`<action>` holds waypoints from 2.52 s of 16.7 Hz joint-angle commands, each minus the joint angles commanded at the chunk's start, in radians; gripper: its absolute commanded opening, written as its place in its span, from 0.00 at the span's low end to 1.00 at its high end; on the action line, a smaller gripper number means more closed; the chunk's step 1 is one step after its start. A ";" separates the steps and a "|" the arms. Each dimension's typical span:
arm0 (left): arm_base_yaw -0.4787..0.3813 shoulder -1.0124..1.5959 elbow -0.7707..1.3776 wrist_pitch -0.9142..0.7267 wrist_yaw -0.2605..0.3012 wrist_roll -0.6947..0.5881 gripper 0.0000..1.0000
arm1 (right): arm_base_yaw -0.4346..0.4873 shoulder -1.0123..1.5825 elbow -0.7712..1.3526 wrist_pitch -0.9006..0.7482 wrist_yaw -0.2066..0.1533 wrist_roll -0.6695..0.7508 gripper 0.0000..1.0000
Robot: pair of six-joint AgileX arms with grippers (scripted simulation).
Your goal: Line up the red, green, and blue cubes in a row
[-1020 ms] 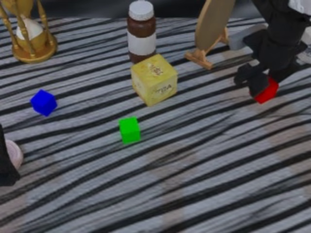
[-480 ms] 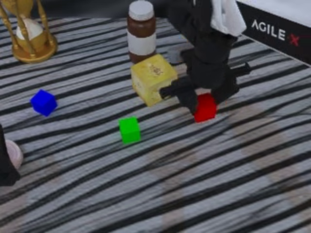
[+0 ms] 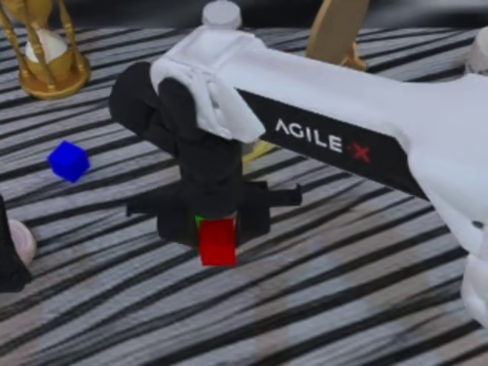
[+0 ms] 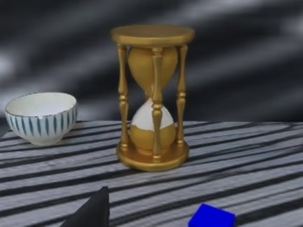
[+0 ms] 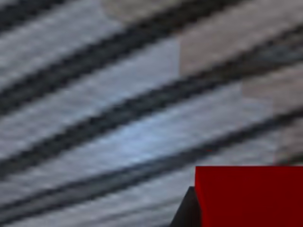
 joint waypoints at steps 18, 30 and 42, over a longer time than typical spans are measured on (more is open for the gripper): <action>0.000 0.000 0.000 0.000 0.000 0.000 1.00 | 0.095 0.016 -0.201 0.243 0.009 0.141 0.00; 0.000 0.000 0.000 0.000 0.000 0.000 1.00 | 0.096 0.018 -0.209 0.251 0.009 0.141 0.60; 0.000 0.000 0.000 0.000 0.000 0.000 1.00 | 0.096 0.018 -0.209 0.251 0.009 0.141 1.00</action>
